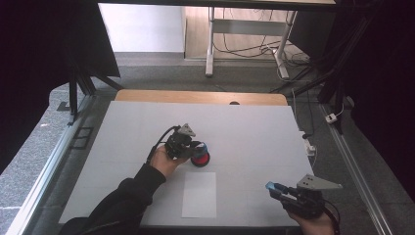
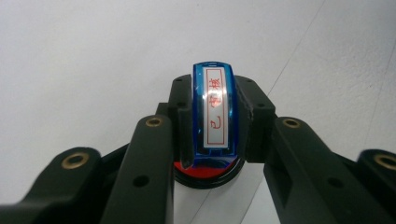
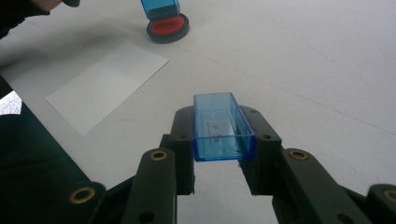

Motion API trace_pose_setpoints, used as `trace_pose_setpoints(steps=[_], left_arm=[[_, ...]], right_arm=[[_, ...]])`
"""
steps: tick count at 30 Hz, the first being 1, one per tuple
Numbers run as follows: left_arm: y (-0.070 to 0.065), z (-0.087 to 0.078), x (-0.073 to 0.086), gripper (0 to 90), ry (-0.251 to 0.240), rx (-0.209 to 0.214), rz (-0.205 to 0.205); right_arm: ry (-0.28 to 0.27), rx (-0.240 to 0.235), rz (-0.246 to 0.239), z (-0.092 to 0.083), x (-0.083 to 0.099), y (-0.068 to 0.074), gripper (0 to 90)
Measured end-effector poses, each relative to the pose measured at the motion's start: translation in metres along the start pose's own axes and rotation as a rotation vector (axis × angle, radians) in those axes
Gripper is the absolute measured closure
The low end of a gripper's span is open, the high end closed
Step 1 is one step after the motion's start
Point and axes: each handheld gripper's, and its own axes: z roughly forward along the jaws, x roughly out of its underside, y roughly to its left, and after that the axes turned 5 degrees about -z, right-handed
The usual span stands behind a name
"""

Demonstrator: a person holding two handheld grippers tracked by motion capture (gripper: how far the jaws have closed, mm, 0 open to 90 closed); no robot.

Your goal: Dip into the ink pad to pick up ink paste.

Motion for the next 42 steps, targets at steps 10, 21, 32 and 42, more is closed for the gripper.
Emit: trace_pose_setpoints(steps=[10, 21, 32, 42], left_arm=[[-0.001, 0.008, 0.0, 70.5, 0.04, -0.014, -0.001], [-0.013, 0.01, -0.005, 70.8, 0.079, -0.071, 0.064], [0.007, 0.009, -0.003, 70.8, 0.071, 0.03, -0.034], [-0.003, 0.009, -0.005, 70.8, 0.084, -0.022, 0.029]], right_arm=[[0.0, -0.001, 0.001, 0.0, 0.0, 0.0, 68.2], [0.001, -0.001, 0.001, 0.0, 0.0, 0.0, 68.3], [-0.003, -0.004, -0.029, 0.0, 0.0, 0.003, 68.3], [-0.003, -0.006, -0.029, 0.0, 0.0, 0.003, 68.3]])
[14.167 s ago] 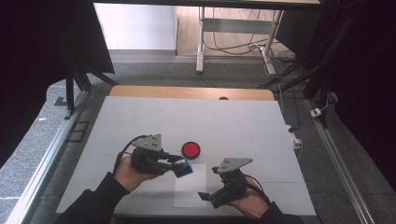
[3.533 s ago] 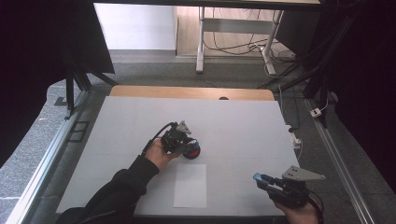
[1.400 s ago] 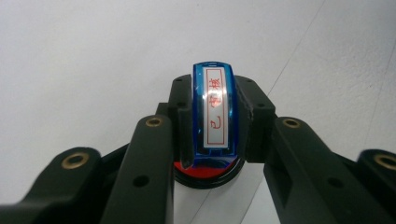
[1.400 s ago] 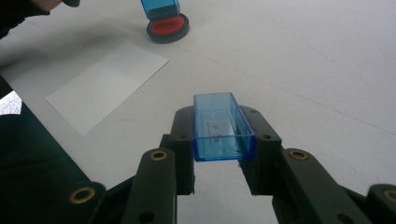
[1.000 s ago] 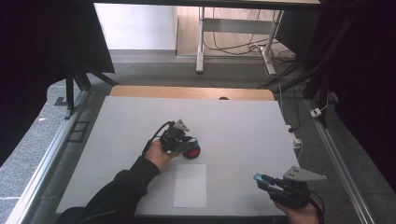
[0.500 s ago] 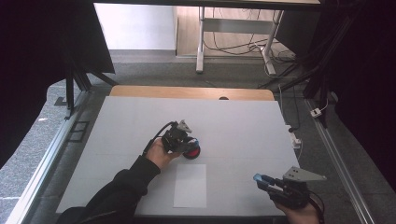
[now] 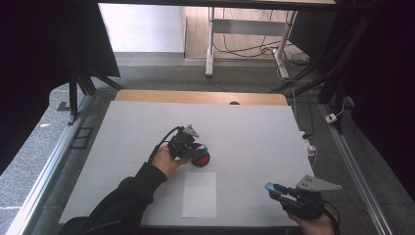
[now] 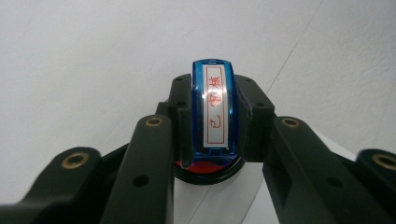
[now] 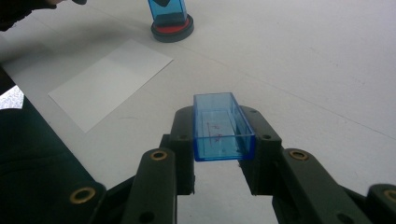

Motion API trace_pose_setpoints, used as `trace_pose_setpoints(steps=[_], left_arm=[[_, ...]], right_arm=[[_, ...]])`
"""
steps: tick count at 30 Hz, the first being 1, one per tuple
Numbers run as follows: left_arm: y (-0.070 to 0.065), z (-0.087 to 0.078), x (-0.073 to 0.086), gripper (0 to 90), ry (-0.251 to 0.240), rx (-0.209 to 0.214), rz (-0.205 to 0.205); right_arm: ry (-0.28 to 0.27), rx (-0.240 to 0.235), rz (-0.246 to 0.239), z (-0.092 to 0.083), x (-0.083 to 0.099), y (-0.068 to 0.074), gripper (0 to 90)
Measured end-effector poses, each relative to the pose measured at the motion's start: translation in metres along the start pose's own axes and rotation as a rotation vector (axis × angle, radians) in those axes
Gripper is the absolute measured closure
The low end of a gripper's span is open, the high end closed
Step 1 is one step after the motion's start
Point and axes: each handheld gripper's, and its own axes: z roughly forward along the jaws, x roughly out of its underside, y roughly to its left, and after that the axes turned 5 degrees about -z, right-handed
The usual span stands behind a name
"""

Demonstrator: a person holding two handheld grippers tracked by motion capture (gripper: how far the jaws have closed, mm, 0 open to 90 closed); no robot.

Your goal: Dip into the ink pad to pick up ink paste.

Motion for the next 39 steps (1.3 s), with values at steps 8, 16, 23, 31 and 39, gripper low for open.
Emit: trace_pose_setpoints(steps=[8, 16, 23, 31, 39], left_arm=[[-0.002, 0.0, 0.001, 70.7, -0.005, -0.009, 0.013], [0.007, 0.0, 0.005, 70.6, -0.038, 0.041, -0.035], [0.002, -0.001, 0.004, 70.4, -0.035, 0.011, -0.006], [0.005, -0.008, 0.002, 70.2, -0.075, 0.026, -0.039], [0.004, -0.019, 0.003, 70.1, -0.096, 0.06, -0.038]], right_arm=[[0.006, -0.005, 0.0, 0.0, 0.0, 0.0, 68.3], [0.007, -0.005, -0.002, 0.0, 0.0, 0.0, 68.3], [0.005, -0.008, 0.003, 0.0, 0.0, 0.0, 68.3], [0.005, -0.008, 0.001, -0.001, 0.0, -0.001, 68.3], [0.0, -0.003, 0.005, -0.002, 0.001, -0.001, 68.3]])
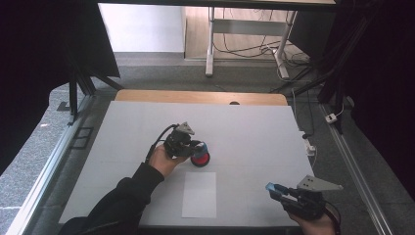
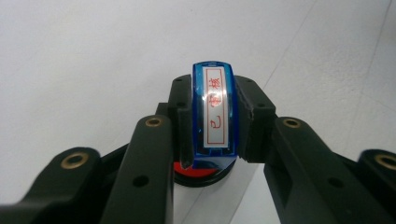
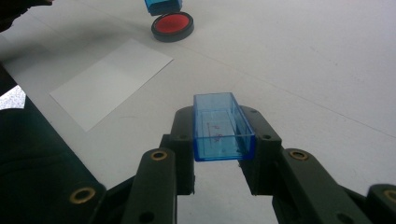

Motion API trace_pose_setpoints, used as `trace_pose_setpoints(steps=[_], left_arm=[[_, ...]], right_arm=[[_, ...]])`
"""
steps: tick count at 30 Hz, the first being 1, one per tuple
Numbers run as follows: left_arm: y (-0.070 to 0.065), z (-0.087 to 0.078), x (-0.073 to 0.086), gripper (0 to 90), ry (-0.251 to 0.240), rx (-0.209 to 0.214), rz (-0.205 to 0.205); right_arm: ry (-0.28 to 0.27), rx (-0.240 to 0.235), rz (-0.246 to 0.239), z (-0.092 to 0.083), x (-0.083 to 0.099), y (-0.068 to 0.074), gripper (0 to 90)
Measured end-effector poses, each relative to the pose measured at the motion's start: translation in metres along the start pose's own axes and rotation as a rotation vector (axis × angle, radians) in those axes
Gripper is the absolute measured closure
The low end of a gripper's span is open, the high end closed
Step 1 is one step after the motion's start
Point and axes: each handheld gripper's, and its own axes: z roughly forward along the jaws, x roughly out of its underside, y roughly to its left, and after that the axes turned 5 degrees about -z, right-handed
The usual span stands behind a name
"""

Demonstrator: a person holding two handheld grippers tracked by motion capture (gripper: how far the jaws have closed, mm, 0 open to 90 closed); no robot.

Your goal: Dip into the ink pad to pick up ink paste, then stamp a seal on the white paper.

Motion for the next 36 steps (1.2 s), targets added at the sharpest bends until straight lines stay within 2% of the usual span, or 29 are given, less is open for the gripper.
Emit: trace_pose_setpoints(steps=[17, 21, 36], left_arm=[[-0.017, -0.022, 0.004, 70.1, -0.023, 0.052, 0.031], [-0.021, -0.027, 0.007, 70.1, -0.023, 0.071, 0.028], [-0.039, -0.04, 0.01, 70.1, -0.029, 0.092, 0.063]], right_arm=[[-0.005, 0.0, 0.007, -0.001, 0.0, -0.001, 68.2], [-0.006, 0.0, 0.007, -0.001, 0.0, -0.001, 68.3], [-0.01, 0.007, 0.007, -0.001, 0.0, 0.0, 68.3]])
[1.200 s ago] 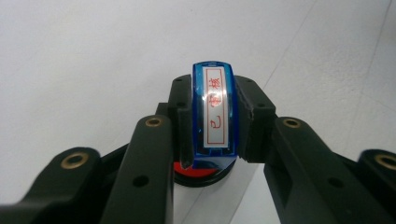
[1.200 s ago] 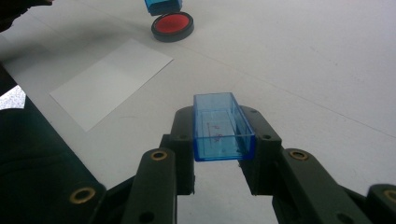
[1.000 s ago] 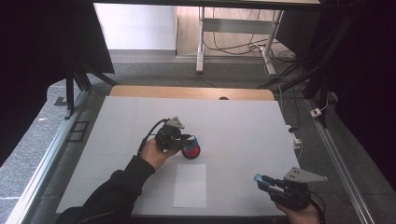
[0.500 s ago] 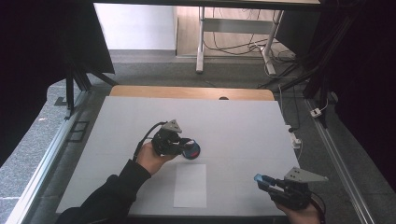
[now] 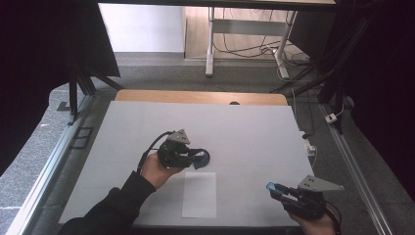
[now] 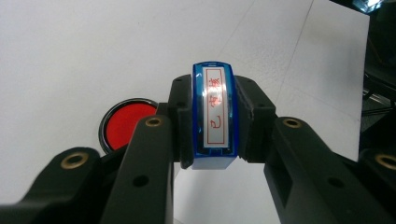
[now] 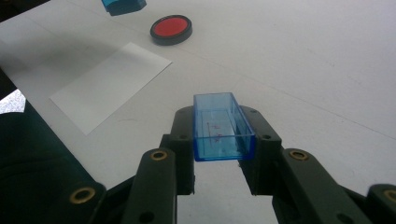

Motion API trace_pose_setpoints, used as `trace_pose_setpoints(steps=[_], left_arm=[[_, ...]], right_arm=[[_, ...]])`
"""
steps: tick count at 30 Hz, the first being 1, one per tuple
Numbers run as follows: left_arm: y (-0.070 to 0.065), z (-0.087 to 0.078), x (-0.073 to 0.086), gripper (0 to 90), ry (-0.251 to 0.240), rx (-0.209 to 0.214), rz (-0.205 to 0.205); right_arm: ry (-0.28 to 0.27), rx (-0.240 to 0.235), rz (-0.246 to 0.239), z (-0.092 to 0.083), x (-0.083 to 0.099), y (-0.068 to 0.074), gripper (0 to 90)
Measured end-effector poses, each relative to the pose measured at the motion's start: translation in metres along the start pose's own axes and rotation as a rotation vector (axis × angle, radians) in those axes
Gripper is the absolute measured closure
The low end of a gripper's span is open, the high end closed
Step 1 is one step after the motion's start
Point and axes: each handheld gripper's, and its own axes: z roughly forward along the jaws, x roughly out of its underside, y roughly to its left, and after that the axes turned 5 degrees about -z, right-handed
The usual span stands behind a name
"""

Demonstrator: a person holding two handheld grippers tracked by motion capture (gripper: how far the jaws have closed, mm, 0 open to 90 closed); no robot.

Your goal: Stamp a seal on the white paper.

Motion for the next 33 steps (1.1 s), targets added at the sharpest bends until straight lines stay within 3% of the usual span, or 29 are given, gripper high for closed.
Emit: trace_pose_setpoints(steps=[13, 21, 33], left_arm=[[-0.02, -0.005, 0.006, 70.2, 0.006, 0.013, 0.017], [-0.03, -0.009, 0.015, 70.1, 0.012, 0.027, 0.002], [-0.041, 0.001, 0.03, 70.2, 0.058, 0.02, 0.007]], right_arm=[[-0.003, -0.004, 0.001, 0.0, 0.0, 0.0, 68.2], [-0.003, -0.01, 0.005, 0.0, 0.0, -0.001, 68.2], [-0.001, -0.016, 0.008, 0.001, 0.0, -0.001, 68.2]])
